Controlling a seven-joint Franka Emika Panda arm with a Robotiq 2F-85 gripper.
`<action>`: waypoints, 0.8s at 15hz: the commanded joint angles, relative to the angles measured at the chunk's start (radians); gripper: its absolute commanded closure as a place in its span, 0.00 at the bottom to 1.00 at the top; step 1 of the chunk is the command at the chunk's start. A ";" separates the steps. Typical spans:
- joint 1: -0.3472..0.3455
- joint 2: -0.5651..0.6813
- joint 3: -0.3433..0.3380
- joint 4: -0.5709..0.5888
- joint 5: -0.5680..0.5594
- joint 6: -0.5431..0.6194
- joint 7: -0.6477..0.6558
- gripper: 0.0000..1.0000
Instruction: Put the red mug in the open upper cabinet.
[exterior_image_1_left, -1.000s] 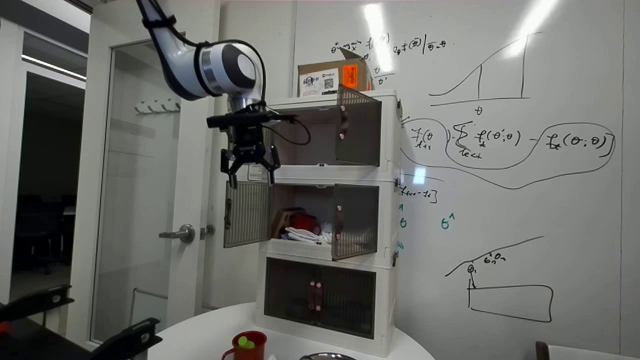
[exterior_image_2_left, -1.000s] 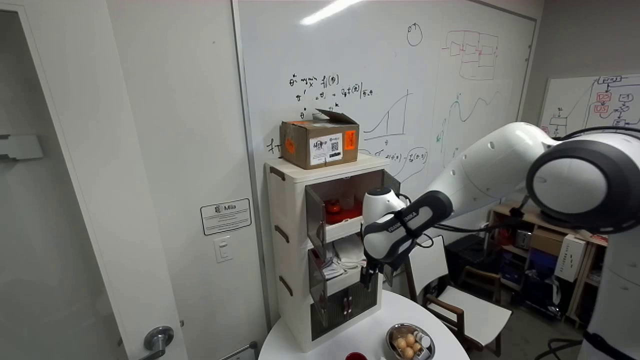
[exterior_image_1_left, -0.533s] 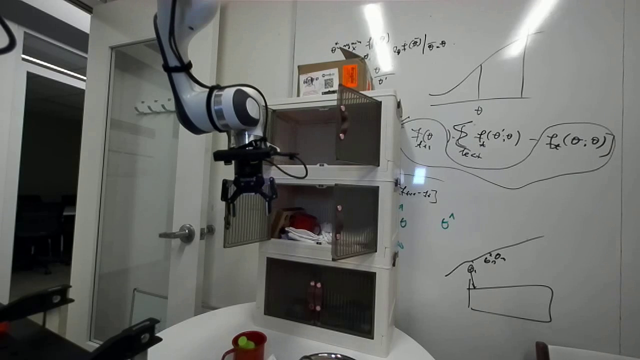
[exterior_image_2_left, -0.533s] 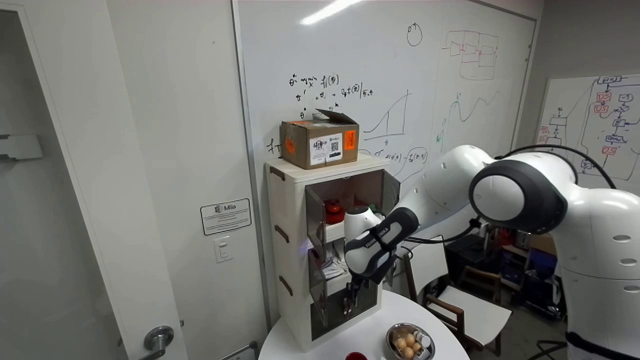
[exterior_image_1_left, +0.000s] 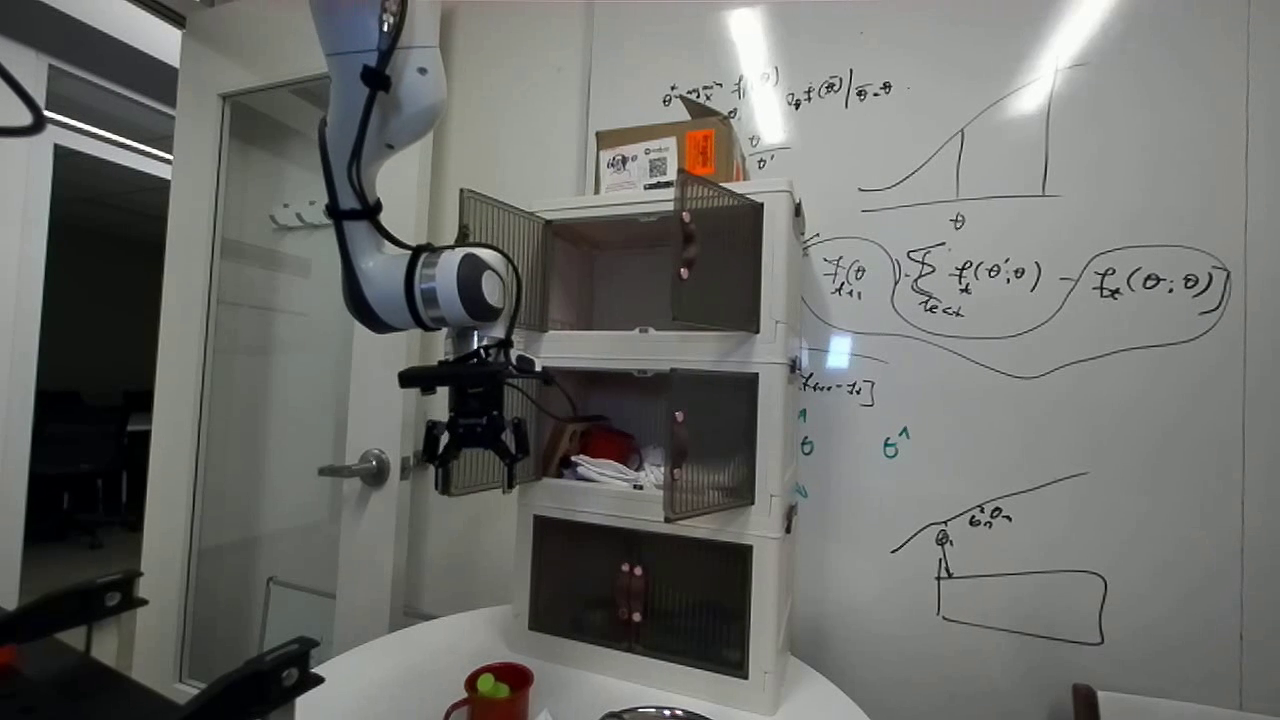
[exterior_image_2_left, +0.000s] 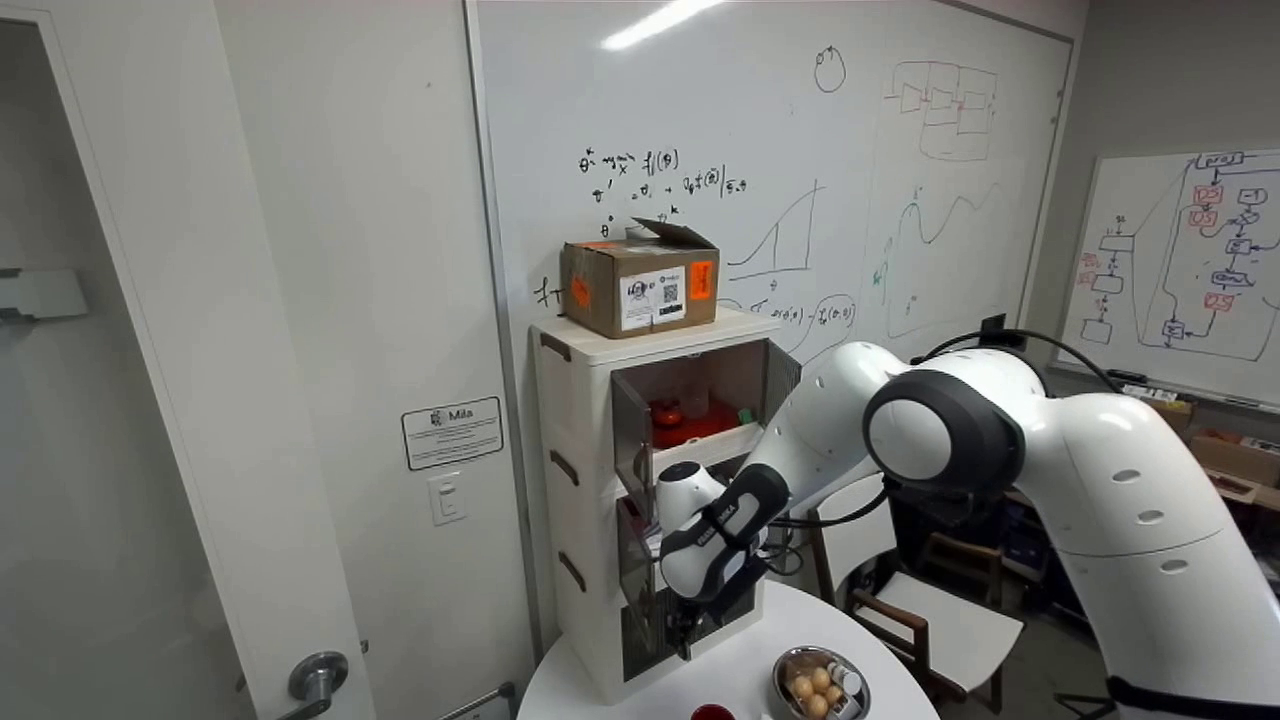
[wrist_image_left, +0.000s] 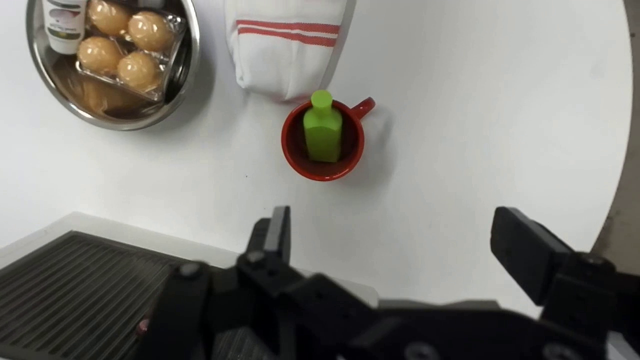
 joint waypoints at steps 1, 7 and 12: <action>-0.015 0.054 -0.019 0.076 0.081 -0.008 0.078 0.00; -0.044 0.045 -0.064 0.069 0.131 -0.001 0.108 0.00; -0.043 0.046 -0.067 0.068 0.130 -0.001 0.108 0.00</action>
